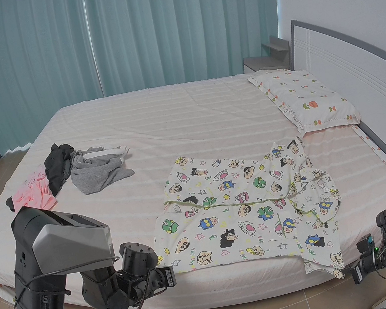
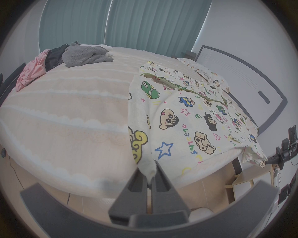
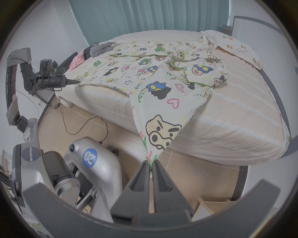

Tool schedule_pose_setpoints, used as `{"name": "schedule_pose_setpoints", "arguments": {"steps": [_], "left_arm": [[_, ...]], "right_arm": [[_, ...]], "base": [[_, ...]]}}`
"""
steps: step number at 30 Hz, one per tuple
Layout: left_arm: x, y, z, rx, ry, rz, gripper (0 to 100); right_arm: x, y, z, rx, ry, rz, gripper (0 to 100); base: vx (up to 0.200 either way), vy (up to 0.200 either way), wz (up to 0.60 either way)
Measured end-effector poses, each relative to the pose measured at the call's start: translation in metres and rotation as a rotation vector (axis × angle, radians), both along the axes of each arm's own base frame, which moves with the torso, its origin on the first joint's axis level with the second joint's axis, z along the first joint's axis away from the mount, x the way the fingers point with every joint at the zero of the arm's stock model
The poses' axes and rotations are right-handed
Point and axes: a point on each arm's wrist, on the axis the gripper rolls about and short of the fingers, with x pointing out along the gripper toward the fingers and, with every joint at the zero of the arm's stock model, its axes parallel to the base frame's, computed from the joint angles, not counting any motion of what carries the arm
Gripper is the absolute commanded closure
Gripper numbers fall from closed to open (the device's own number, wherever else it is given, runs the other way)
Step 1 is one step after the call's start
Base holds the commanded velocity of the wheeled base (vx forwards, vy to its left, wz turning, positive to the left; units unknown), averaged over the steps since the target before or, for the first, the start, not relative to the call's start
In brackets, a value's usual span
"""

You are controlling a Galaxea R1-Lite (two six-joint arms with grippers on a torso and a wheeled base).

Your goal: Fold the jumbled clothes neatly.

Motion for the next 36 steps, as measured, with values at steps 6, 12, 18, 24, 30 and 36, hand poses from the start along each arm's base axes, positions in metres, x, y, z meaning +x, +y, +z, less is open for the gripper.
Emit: {"name": "schedule_pose_setpoints", "arguments": {"steps": [6, 12, 18, 24, 30, 36], "left_arm": [[-0.008, 0.004, 0.004, 0.034, -0.002, 0.031, 100], [-0.022, 0.008, 0.006, 0.051, 0.032, 0.021, 100], [-0.034, 0.009, 0.009, 0.058, 0.054, -0.004, 100], [-0.044, 0.009, 0.011, 0.067, 0.073, -0.024, 100], [-0.05, 0.008, 0.014, 0.067, 0.08, -0.039, 100], [-0.043, 0.004, 0.022, 0.042, 0.038, -0.036, 100]], "right_arm": [[-0.005, -0.002, 0.003, -0.023, 0.008, 0.035, 100], [-0.01, -0.006, 0.004, -0.045, 0.025, 0.063, 100], [-0.013, -0.007, 0.005, -0.047, 0.044, 0.068, 100], [-0.02, -0.006, 0.008, -0.054, 0.072, 0.099, 100], [-0.02, -0.006, 0.013, -0.062, 0.046, 0.104, 100], [-0.02, -0.006, 0.02, -0.067, 0.004, 0.096, 100]], "base": [[0.0, 0.0, 0.0], [0.0, 0.0, 0.0], [0.0, 0.0, 0.0], [0.0, 0.0, 0.0], [0.0, 0.0, 0.0], [0.0, 0.0, 0.0]]}}
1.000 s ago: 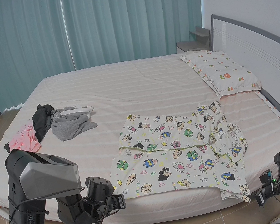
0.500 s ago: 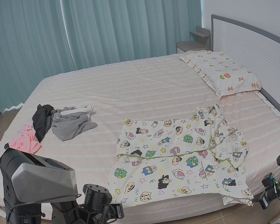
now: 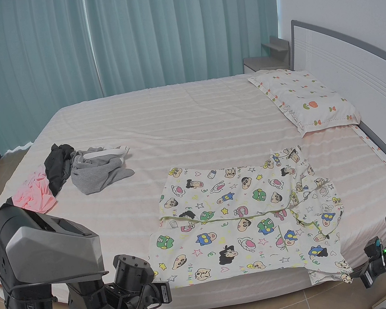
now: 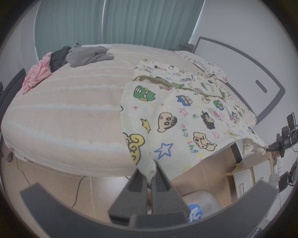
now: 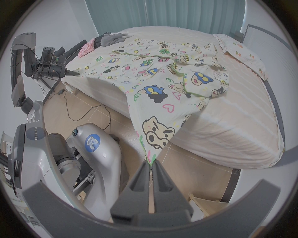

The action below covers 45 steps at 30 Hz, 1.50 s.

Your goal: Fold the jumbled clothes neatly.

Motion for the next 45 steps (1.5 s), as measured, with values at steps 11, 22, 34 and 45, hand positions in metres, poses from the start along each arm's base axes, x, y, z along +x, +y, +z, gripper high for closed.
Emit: {"name": "schedule_pose_setpoints", "arguments": {"steps": [11, 22, 34, 45], "left_arm": [[0.024, -0.012, 0.015, -0.018, -0.016, 0.033, 100], [0.054, -0.025, 0.038, -0.062, 0.0, 0.093, 100], [0.087, -0.023, 0.055, -0.071, 0.008, 0.155, 100], [0.133, -0.035, 0.066, -0.095, -0.018, 0.192, 100]], "right_arm": [[0.026, -0.003, 0.02, -0.006, -0.117, -0.015, 100], [0.064, -0.01, 0.056, 0.017, -0.055, -0.017, 100], [0.115, -0.016, 0.105, 0.039, -0.035, -0.001, 100], [0.163, -0.022, 0.102, 0.045, -0.017, -0.001, 100]], "base": [[0.0, 0.0, 0.0], [0.0, 0.0, 0.0], [0.0, 0.0, 0.0], [0.0, 0.0, 0.0]]}}
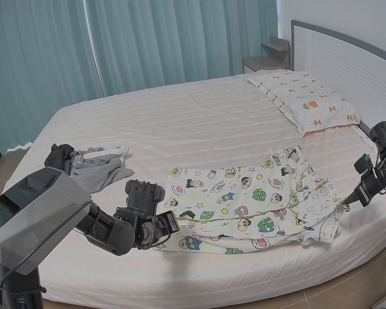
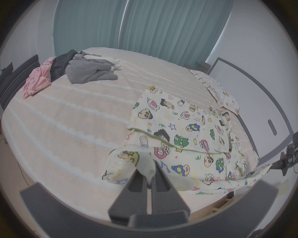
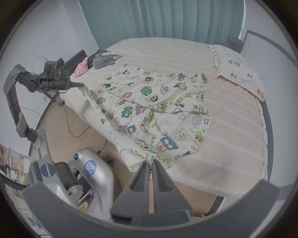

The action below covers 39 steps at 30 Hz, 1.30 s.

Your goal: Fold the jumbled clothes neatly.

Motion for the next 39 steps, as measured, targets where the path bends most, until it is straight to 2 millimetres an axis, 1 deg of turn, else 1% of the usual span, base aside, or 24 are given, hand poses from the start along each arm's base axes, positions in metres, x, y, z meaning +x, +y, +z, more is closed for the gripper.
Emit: {"name": "schedule_pose_setpoints", "arguments": {"steps": [5, 10, 18, 23, 33, 34, 37, 38, 39], "left_arm": [[0.014, -0.004, -0.008, 0.017, -0.018, 0.033, 100], [0.025, -0.008, -0.018, 0.036, -0.031, 0.07, 100], [0.035, -0.009, -0.031, 0.035, -0.022, 0.103, 100], [0.039, -0.008, -0.035, 0.035, -0.02, 0.111, 100], [0.053, -0.012, -0.041, 0.032, -0.056, 0.164, 100], [0.054, -0.012, -0.042, 0.029, -0.057, 0.167, 0], [0.056, -0.013, -0.045, 0.027, -0.057, 0.17, 0], [0.056, -0.013, -0.046, 0.027, -0.056, 0.17, 0], [0.057, -0.013, -0.047, 0.028, -0.054, 0.17, 0]], "right_arm": [[0.021, -0.002, -0.003, 0.005, -0.009, -0.011, 100], [0.04, -0.001, -0.001, 0.017, -0.021, -0.04, 100], [0.066, -0.002, -0.007, 0.046, 0.001, -0.087, 100], [0.077, -0.003, -0.011, 0.057, 0.003, -0.106, 100], [0.09, -0.005, -0.017, 0.097, 0.015, -0.172, 100], [0.091, -0.005, -0.018, 0.097, 0.014, -0.172, 100], [0.095, -0.005, -0.022, 0.098, 0.017, -0.174, 100], [0.096, -0.006, -0.023, 0.098, 0.019, -0.174, 0], [0.097, -0.006, -0.024, 0.098, 0.02, -0.174, 0]], "base": [[0.0, 0.0, 0.0], [0.0, 0.0, 0.0], [0.0, 0.0, 0.0], [0.0, 0.0, 0.0], [0.0, 0.0, 0.0], [0.0, 0.0, 0.0], [0.0, 0.0, 0.0], [0.0, 0.0, 0.0], [0.0, 0.0, 0.0]]}}
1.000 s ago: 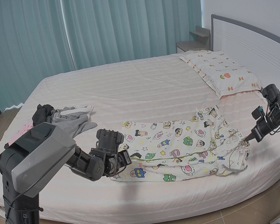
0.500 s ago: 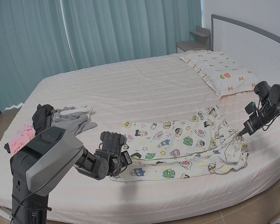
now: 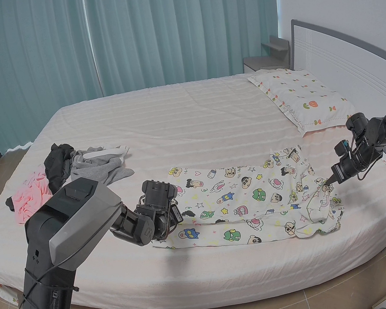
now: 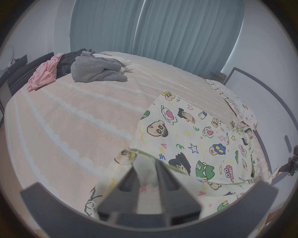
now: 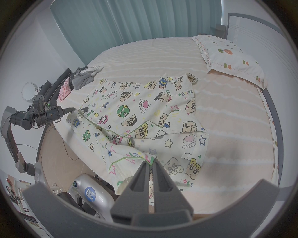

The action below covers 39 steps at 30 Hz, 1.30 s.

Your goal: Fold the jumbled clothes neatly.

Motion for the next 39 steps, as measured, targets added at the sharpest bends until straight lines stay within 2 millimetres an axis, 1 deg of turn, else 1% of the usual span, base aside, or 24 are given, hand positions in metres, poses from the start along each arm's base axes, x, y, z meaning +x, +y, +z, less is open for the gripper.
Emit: {"name": "schedule_pose_setpoints", "arguments": {"steps": [9, 14, 18, 21, 24, 27, 30, 34, 37, 39], "left_arm": [[0.003, 0.001, -0.005, -0.018, -0.004, 0.04, 0], [0.005, 0.008, -0.003, -0.038, -0.006, 0.082, 0], [0.003, 0.016, 0.008, -0.071, -0.009, 0.103, 0], [-0.003, 0.023, 0.019, -0.105, 0.003, 0.09, 0], [-0.018, 0.031, 0.027, -0.139, 0.047, 0.054, 0], [-0.04, 0.04, 0.037, -0.173, 0.095, 0.017, 0], [-0.061, 0.046, 0.047, -0.223, 0.114, 0.005, 0], [-0.082, 0.043, 0.064, -0.374, 0.085, 0.048, 0], [-0.093, 0.038, 0.074, -0.464, 0.069, 0.063, 0], [-0.099, 0.034, 0.077, -0.495, 0.069, 0.053, 0]], "right_arm": [[0.007, -0.002, -0.008, 0.005, 0.001, -0.007, 0], [0.005, -0.014, -0.008, 0.031, 0.005, -0.053, 0], [-0.003, -0.023, -0.003, 0.098, 0.013, -0.079, 0], [-0.017, -0.029, 0.001, 0.157, 0.029, -0.098, 0], [-0.037, -0.035, 0.005, 0.226, 0.053, -0.128, 0], [-0.063, -0.042, 0.008, 0.297, 0.08, -0.17, 0], [-0.088, -0.047, 0.006, 0.364, 0.107, -0.212, 0], [-0.115, -0.049, 0.0, 0.461, 0.11, -0.247, 0], [-0.128, -0.05, -0.006, 0.501, 0.082, -0.257, 0], [-0.136, -0.049, -0.011, 0.517, 0.075, -0.264, 0]], "base": [[0.0, 0.0, 0.0], [0.0, 0.0, 0.0], [0.0, 0.0, 0.0], [0.0, 0.0, 0.0], [0.0, 0.0, 0.0], [0.0, 0.0, 0.0], [0.0, 0.0, 0.0], [0.2, 0.0, 0.0], [0.2, 0.0, 0.0], [0.2, 0.0, 0.0]]}}
